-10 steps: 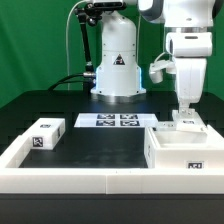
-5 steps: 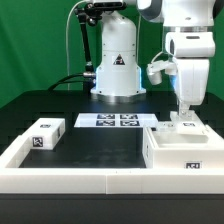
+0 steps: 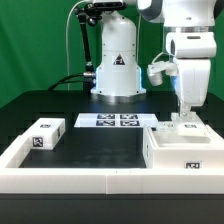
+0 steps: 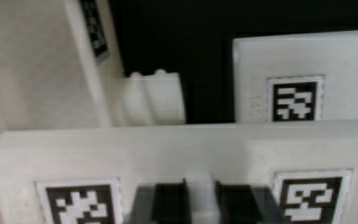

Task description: Assemble cabinet

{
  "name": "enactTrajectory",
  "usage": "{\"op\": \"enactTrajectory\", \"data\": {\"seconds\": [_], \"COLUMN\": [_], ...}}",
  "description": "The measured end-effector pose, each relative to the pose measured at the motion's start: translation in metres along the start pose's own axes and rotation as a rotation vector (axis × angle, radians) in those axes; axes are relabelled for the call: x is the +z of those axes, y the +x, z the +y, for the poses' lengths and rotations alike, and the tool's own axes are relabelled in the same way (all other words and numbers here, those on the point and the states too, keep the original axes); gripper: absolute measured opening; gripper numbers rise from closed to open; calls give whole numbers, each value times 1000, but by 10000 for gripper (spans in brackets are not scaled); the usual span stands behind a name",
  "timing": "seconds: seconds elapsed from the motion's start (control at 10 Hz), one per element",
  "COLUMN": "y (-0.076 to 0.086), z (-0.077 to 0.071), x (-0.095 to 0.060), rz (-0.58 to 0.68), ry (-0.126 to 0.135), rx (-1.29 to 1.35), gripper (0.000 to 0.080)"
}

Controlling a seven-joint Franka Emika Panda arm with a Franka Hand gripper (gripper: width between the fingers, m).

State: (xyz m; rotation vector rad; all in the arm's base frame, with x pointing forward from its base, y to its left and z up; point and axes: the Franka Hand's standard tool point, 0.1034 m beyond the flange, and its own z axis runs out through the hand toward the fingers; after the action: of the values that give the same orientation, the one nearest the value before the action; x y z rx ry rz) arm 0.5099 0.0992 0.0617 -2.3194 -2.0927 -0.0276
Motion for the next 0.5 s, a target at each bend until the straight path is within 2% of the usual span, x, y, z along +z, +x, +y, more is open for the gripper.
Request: {"op": "enactTrajectory", "data": {"seconds": [0.1, 0.2, 0.3, 0.5], "y": [2, 3, 3, 3], "z": [11, 15, 13, 14], "x": [0, 0, -1, -1], "rz": [6, 9, 16, 16], "ry": [-11, -17, -31, -30], "rx": [4, 6, 5, 6], "gripper": [68, 68, 68, 68]}}
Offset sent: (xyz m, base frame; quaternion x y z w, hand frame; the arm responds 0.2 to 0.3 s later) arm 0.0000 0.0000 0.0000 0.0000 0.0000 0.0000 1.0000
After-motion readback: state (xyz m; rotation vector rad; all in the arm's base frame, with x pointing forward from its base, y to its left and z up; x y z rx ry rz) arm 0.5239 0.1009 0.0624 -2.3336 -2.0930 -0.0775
